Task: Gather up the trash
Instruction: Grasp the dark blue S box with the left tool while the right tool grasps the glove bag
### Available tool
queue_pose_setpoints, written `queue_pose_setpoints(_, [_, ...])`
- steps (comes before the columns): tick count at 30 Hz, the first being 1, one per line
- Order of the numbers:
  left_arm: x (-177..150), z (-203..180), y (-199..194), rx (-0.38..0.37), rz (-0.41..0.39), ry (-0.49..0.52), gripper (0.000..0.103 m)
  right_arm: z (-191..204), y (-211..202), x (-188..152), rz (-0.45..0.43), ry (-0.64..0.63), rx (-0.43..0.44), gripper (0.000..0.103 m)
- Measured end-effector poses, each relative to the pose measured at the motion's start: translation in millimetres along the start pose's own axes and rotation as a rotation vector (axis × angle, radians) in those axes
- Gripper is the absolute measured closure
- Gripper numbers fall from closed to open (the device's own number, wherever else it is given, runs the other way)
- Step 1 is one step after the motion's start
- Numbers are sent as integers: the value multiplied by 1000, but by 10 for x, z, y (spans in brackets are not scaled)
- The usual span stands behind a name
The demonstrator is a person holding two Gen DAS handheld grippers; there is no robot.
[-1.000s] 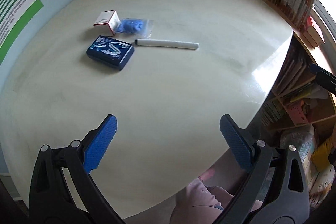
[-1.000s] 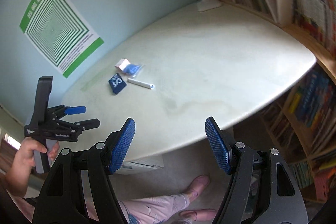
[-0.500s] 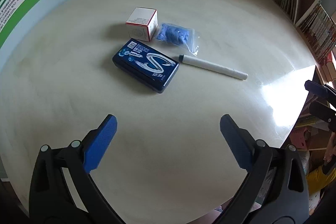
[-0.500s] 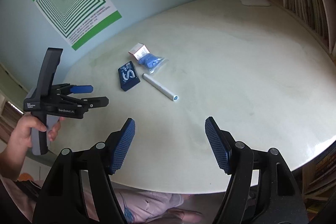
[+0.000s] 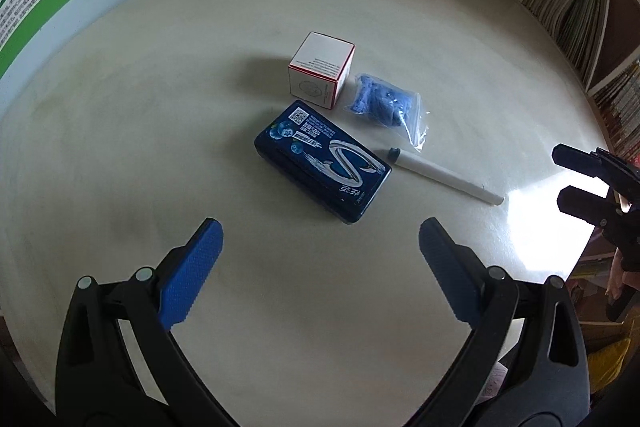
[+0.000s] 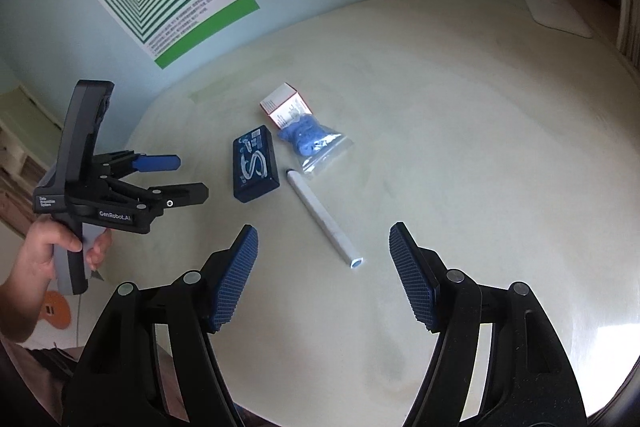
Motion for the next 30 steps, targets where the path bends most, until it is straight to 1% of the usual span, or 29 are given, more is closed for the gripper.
queue_pose_setpoints(3, [45, 66, 32, 14, -10, -61, 7, 11, 168, 189, 39, -54, 54, 35])
queue_pose_setpoints(5, [73, 89, 41, 7, -11, -124, 7, 36, 292, 310, 73, -96, 96, 37])
queue_pose_setpoints(9, [125, 110, 110, -1, -28, -215, 7, 92, 544, 516, 136, -172, 173, 38])
queue_pose_setpoints(11, [140, 121, 181, 0, -30, -260, 7, 115, 669, 597, 165, -209, 206, 42])
queue_pose_setpoints(12, [142, 124, 201, 0, -30, -279, 7, 120, 721, 635, 180, -227, 217, 47])
queue_pose_setpoints(14, [157, 127, 244, 1, -40, -312, 7, 130, 821, 700, 205, -260, 235, 47])
queue_pose_setpoints(20, [162, 130, 426, 25, -29, -365, 9, 145, 1084, 826, 264, -339, 290, 47])
queue_pose_setpoints(23, [142, 143, 494, 41, -24, -386, 10, 173, 1209, 811, 300, -381, 307, 47])
queue_pose_setpoints(25, [129, 175, 534, 38, -19, -411, 12, 205, 1270, 789, 320, -411, 316, 47])
queue_pose_setpoints(27, [119, 213, 557, 38, -20, -434, 12, 229, 1326, 774, 335, -439, 324, 47])
queue_pose_setpoints(30, [111, 244, 576, 43, -18, -443, 12, 265, 1401, 771, 345, -467, 330, 47])
Point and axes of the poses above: each gripper's, at about its wrist camera, not at the fingertips, and y roughly the way its jaws point, z to its left, x to its top, the point moved 7 cm from there along y, roughly the way its jaws point, and after that the axes turned 3 degrees about -z, right-handed, at the moved point
